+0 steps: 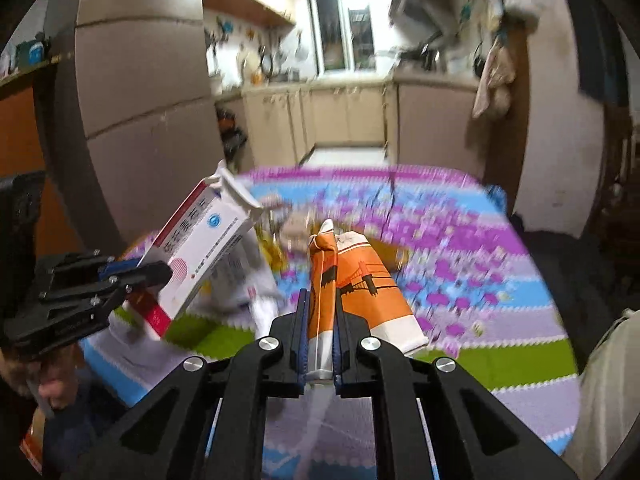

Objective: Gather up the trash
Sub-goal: 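Carry the box and tube with both tools over the white basin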

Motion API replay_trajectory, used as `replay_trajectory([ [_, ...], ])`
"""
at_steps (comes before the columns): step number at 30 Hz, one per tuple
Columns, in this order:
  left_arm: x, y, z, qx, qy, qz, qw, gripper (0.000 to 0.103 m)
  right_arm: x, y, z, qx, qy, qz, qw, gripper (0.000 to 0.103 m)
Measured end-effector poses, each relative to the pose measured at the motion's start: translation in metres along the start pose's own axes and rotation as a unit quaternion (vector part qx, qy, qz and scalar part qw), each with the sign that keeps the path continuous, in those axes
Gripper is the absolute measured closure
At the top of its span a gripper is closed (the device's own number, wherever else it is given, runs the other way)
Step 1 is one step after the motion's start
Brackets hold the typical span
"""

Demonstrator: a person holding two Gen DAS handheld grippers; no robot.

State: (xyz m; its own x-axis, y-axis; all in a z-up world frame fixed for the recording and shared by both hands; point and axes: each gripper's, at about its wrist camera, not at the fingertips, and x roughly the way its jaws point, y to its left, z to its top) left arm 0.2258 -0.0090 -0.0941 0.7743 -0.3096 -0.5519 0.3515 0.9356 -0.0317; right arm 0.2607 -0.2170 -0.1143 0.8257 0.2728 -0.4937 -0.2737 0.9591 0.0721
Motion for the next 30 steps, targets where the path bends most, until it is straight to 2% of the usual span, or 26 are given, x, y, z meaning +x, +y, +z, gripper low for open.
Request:
replay_trajectory([
  [6,-0.04,-0.014,0.029,-0.017,-0.082,0.075,0.9937,0.09,-0.04,0.016,0.039,-0.008,-0.08,-0.032,0.996,0.093],
  [9,-0.047,-0.019,0.044,-0.031,-0.102,0.093,0.9899,0.09,-0.056,0.019,0.053,-0.015,-0.105,-0.05,0.993,0.093],
  [12,-0.049,-0.028,0.055,-0.038,-0.108,0.094,0.989,0.09,-0.065,0.014,0.06,-0.011,-0.109,-0.06,0.992,0.093],
  [15,-0.048,-0.042,0.066,-0.03,-0.113,0.081,0.9898,0.09,-0.078,0.002,0.065,0.0,-0.109,-0.078,0.991,0.093],
  [20,-0.04,-0.079,0.087,-0.005,-0.115,0.035,0.9928,0.09,-0.108,-0.031,0.069,0.02,-0.112,-0.118,0.986,0.093],
  [25,-0.021,-0.134,0.109,0.022,-0.105,-0.027,0.9938,0.09,-0.154,-0.092,0.075,0.047,-0.11,-0.183,0.976,0.093],
  [30,-0.001,-0.214,0.13,0.07,-0.084,-0.103,0.9886,0.09,-0.199,-0.171,0.069,0.089,-0.082,-0.245,0.962,0.093],
])
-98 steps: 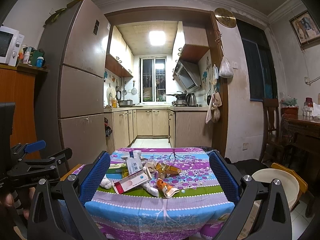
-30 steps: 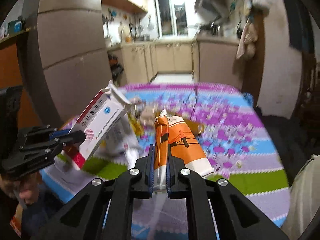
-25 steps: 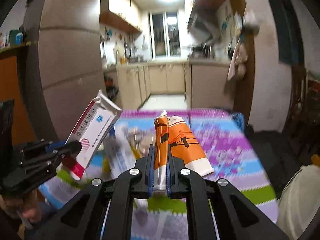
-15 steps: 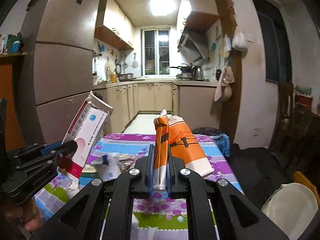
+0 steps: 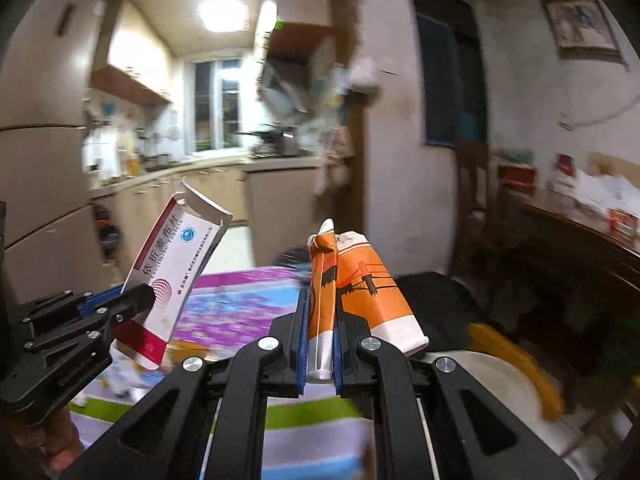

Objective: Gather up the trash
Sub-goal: 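Carry the box and tube with both tools over the white basin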

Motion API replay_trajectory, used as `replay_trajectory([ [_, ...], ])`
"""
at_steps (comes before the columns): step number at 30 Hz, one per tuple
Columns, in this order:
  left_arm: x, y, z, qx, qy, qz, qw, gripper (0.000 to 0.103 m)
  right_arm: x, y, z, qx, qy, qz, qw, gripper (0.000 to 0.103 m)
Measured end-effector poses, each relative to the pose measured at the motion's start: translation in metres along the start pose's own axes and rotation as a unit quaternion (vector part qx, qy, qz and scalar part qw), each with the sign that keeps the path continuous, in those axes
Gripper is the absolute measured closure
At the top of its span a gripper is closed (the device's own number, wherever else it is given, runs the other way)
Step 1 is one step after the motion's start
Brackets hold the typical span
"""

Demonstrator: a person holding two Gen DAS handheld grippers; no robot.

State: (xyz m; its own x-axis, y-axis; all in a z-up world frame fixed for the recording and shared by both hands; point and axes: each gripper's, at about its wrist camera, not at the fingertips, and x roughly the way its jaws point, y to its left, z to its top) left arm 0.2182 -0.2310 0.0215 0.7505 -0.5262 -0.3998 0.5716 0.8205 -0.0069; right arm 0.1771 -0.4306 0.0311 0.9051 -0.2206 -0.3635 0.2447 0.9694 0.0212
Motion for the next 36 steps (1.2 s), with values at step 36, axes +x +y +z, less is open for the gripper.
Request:
replay_trajectory([
  [36,0.18,-0.174,-0.027,0.074,0.289,-0.125,0.9461,0.09,0.096,-0.208,-0.097,0.143,0.268,-0.046,0.952,0.093],
])
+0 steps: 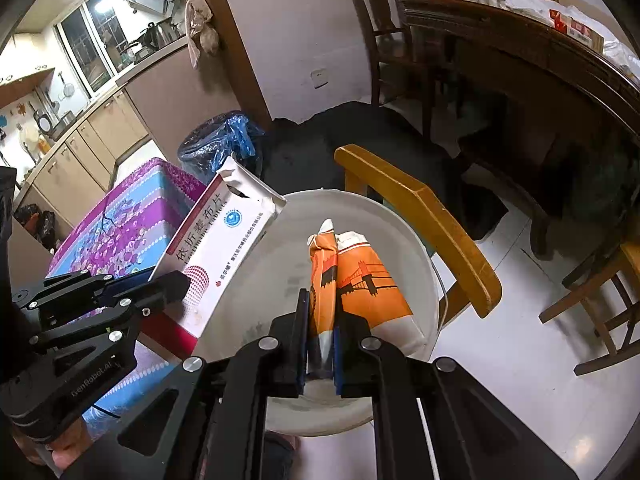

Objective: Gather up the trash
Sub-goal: 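Carry the box and tube with both tools over the white basin, then open both tools to drop the box and tube into the basin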

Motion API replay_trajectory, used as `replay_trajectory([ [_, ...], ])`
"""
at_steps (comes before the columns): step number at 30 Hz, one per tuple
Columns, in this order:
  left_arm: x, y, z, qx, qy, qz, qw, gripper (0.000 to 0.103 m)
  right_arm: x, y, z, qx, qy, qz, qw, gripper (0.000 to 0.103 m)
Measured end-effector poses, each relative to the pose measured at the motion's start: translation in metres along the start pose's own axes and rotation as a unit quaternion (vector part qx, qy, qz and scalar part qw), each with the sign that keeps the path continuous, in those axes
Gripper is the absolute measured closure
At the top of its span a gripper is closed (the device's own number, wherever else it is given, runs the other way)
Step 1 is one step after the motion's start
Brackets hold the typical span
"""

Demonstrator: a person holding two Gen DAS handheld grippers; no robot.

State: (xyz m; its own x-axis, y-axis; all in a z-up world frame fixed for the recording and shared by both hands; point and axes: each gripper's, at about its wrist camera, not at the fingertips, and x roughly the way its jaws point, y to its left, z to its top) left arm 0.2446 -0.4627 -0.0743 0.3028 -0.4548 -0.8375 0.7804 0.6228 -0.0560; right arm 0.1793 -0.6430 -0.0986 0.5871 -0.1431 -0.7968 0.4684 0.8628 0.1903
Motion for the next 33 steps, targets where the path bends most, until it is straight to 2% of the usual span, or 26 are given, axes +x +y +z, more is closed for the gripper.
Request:
replay_trajectory([
  [7,0.007,0.003,-0.001,-0.008,0.006,0.008,0.9999,0.089,0.006,-0.001,-0.002,-0.001,0.003,0.004,1.0,0.092],
  [9,0.01,0.005,-0.001,-0.011,0.008,0.012,0.9998,0.078,0.007,-0.001,-0.002,-0.002,0.005,0.004,1.0,0.091],
  [10,0.01,0.005,0.0,-0.012,0.007,0.014,0.9998,0.067,0.008,-0.002,-0.003,-0.001,0.005,0.005,1.0,0.084],
  [11,0.011,0.006,-0.001,-0.014,0.005,0.014,0.9998,0.064,0.008,-0.003,-0.003,-0.001,0.004,0.004,1.0,0.073],
  [13,0.012,0.008,-0.002,-0.016,0.005,0.013,0.9998,0.061,0.008,-0.005,-0.003,0.005,0.001,0.003,1.0,0.063],
  [33,0.001,0.019,-0.014,-0.021,-0.011,0.018,0.9996,0.061,-0.012,0.007,-0.005,-0.01,-0.029,0.004,1.0,0.062],
])
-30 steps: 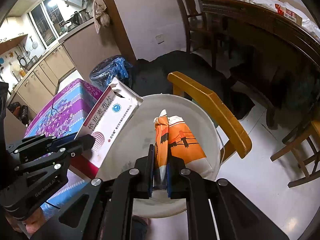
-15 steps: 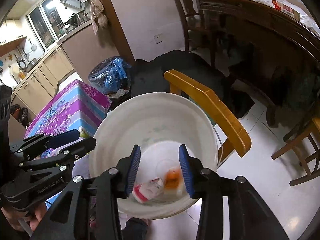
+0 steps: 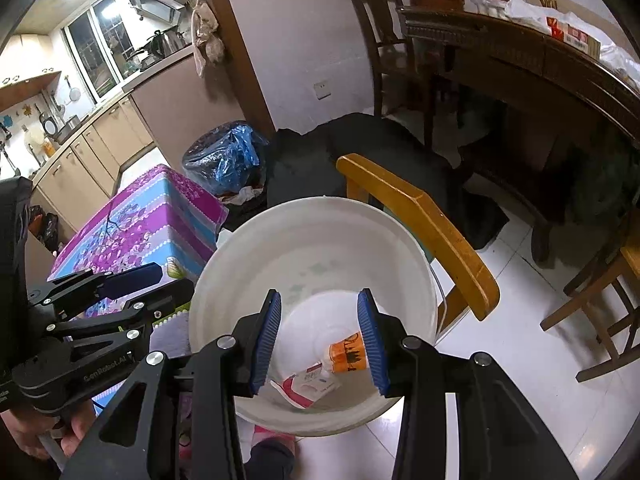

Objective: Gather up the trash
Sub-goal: 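Open both tools to drop the box and tube into the basin, then grasp the white towel with the left tool while the right tool grasps the white glove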

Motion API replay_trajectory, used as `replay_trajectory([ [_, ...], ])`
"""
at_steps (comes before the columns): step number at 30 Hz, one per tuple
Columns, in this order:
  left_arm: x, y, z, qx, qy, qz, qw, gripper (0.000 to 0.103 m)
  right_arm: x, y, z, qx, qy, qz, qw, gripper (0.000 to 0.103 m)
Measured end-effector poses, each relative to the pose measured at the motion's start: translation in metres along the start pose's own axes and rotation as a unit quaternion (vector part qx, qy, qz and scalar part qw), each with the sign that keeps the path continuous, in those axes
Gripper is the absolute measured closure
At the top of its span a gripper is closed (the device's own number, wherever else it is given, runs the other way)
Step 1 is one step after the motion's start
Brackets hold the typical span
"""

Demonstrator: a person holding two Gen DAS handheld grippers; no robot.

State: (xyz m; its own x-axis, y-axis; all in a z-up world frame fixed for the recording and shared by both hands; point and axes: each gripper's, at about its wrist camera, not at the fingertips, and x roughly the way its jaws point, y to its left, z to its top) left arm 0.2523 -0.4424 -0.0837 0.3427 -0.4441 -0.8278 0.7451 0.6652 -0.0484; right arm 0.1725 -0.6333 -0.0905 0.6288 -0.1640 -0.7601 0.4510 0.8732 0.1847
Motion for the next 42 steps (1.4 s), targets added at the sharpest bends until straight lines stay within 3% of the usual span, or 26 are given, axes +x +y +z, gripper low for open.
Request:
replay_trajectory([
  [3,-0.016,0.011,-0.007,-0.005,-0.017,0.001,0.9998,0.061,-0.027,0.012,-0.007,-0.019,-0.056,-0.004,0.998,0.058],
  [5,-0.034,0.019,-0.017,-0.005,-0.038,0.002,0.9993,0.06,-0.055,0.028,-0.019,-0.035,-0.119,0.007,0.992,0.034],
  [7,-0.056,0.032,-0.032,-0.004,-0.067,0.005,0.9978,0.053,-0.08,0.048,-0.036,-0.056,-0.171,0.024,0.983,0.027],
  [11,-0.11,0.084,-0.078,-0.022,-0.121,0.022,0.9922,0.043,-0.097,0.093,-0.07,-0.095,-0.203,0.091,0.97,0.021],
  [14,-0.153,0.139,-0.121,-0.033,-0.156,0.058,0.9855,0.036,-0.087,0.135,-0.091,-0.133,-0.189,0.138,0.963,0.021],
  [16,-0.177,0.185,-0.156,-0.042,-0.162,0.102,0.9805,0.035,-0.077,0.162,-0.104,-0.158,-0.173,0.168,0.957,0.021],
  [19,-0.205,0.259,-0.21,-0.09,-0.133,0.163,0.9735,0.035,-0.057,0.209,-0.125,-0.194,-0.141,0.207,0.949,0.021],
  [21,-0.225,0.308,-0.251,-0.165,-0.119,0.177,0.963,0.035,-0.043,0.239,-0.138,-0.216,-0.123,0.226,0.942,0.021],
  [24,-0.24,0.363,-0.323,-0.297,-0.107,0.192,0.9293,0.035,-0.025,0.283,-0.154,-0.231,-0.095,0.256,0.934,0.021],
  [26,-0.233,0.367,-0.349,-0.33,-0.097,0.192,0.919,0.035,-0.013,0.309,-0.161,-0.244,-0.075,0.271,0.928,0.021],
  [32,-0.198,0.358,-0.38,-0.364,-0.082,0.179,0.9103,0.035,0.017,0.372,-0.186,-0.302,-0.026,0.284,0.91,0.021],
  [36,-0.189,0.361,-0.376,-0.373,-0.09,0.187,0.9043,0.035,0.028,0.389,-0.193,-0.318,-0.009,0.286,0.904,0.021],
  [42,-0.173,0.358,-0.362,-0.363,-0.089,0.203,0.9051,0.035,0.047,0.417,-0.193,-0.336,0.013,0.288,0.897,0.021],
])
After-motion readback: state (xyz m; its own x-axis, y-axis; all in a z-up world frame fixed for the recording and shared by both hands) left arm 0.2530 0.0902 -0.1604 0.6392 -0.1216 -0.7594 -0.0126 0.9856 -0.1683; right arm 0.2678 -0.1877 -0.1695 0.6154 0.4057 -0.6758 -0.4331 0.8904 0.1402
